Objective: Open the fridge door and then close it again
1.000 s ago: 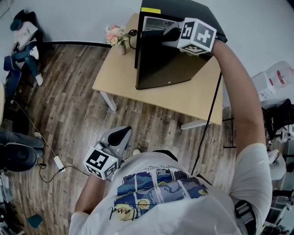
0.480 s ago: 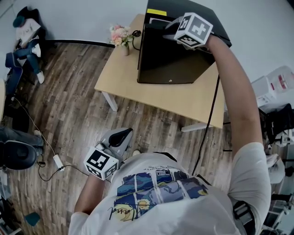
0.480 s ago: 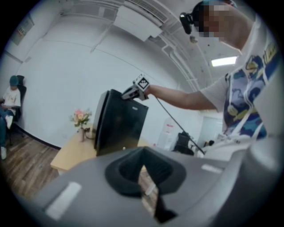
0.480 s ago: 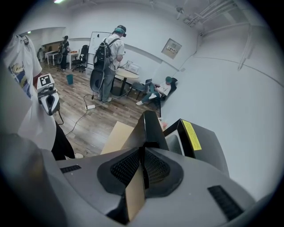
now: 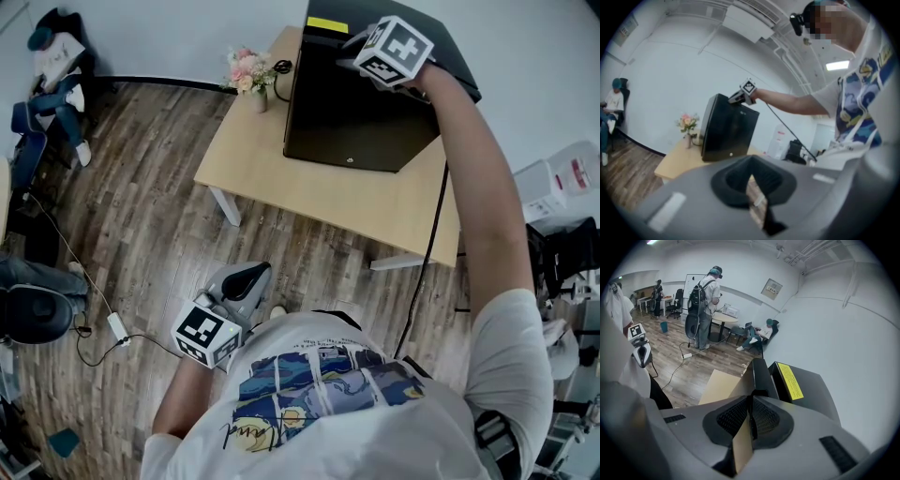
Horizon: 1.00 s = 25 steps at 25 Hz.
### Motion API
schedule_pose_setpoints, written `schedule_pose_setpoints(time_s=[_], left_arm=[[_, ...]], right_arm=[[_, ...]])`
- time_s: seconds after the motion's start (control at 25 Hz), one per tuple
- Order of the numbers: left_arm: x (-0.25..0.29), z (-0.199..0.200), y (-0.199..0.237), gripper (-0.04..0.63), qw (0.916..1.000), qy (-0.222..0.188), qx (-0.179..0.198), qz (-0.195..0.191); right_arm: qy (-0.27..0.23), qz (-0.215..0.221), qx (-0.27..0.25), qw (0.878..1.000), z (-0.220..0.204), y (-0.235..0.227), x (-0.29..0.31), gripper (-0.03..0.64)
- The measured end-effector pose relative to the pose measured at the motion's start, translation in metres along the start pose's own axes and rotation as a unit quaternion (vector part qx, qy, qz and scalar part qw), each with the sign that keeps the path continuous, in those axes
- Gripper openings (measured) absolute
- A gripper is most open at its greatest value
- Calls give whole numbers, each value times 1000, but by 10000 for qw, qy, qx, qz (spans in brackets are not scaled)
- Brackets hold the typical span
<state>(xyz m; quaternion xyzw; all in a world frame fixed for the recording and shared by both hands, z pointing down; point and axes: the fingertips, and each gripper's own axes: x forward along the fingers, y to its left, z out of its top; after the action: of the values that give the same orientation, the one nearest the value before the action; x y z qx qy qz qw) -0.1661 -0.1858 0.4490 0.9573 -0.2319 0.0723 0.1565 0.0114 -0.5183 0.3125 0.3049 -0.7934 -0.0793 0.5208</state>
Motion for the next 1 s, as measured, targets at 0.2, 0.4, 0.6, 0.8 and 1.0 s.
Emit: schedule_pose_setpoints(time_s=[0.2, 0.4, 0.6, 0.8, 1.0], left_arm=[[7, 1, 2, 9, 10000, 29, -24, -21], [14, -1, 5, 9, 9999, 93, -32, -79], [22, 2, 3, 9, 9998, 125, 8, -170], [28, 1, 1, 9, 9996, 150, 39, -251], [31, -1, 0, 9, 9992, 218, 14, -329]], right_arm=[[-108, -166, 220, 9996, 0, -13, 5, 38], [-196, -194, 214, 9994, 1, -14, 6, 38], [-233, -236, 237, 9992, 3, -13, 4, 38], [-335, -308, 313, 9985, 3, -14, 3, 40], [-453, -410, 390, 9974, 2, -14, 5, 44]])
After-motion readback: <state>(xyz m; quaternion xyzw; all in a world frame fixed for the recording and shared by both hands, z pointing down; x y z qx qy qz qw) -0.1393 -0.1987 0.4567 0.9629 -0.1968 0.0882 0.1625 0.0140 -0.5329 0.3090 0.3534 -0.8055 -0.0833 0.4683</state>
